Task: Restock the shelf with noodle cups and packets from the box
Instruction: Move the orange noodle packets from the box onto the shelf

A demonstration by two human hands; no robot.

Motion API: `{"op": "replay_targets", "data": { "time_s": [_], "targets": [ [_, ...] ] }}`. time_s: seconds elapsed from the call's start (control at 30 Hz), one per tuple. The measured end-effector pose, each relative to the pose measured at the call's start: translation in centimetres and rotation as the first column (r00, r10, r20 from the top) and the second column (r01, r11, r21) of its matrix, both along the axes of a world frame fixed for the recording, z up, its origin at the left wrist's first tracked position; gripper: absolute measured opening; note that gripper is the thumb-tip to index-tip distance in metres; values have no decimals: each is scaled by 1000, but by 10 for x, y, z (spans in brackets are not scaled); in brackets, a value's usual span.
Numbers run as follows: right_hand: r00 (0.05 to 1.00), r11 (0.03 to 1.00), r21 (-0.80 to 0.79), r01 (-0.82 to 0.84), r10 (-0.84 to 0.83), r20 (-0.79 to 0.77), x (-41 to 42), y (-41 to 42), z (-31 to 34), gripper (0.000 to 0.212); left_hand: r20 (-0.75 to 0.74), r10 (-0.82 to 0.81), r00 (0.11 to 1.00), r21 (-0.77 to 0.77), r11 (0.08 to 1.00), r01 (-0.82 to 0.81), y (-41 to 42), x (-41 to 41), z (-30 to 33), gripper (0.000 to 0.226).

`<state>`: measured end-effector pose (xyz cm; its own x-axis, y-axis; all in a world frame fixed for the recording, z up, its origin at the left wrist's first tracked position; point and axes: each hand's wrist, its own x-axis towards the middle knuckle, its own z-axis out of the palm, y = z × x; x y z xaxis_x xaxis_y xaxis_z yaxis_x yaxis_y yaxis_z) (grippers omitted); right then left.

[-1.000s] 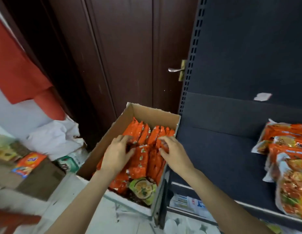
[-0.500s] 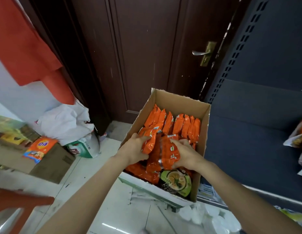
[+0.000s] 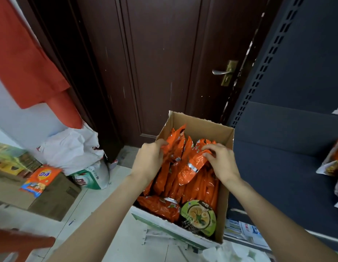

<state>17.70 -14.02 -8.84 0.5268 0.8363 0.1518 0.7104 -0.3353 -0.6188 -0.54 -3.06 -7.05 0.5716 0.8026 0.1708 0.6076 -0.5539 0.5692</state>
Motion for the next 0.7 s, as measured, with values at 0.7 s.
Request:
{"op": "replay_targets", "data": {
  "time_s": [0.7],
  "targets": [
    [900, 875, 318, 366, -420, 118, 253, -158, 50, 16, 314, -319, 894, 28, 945, 327, -102, 263, 61, 35]
  ]
}}
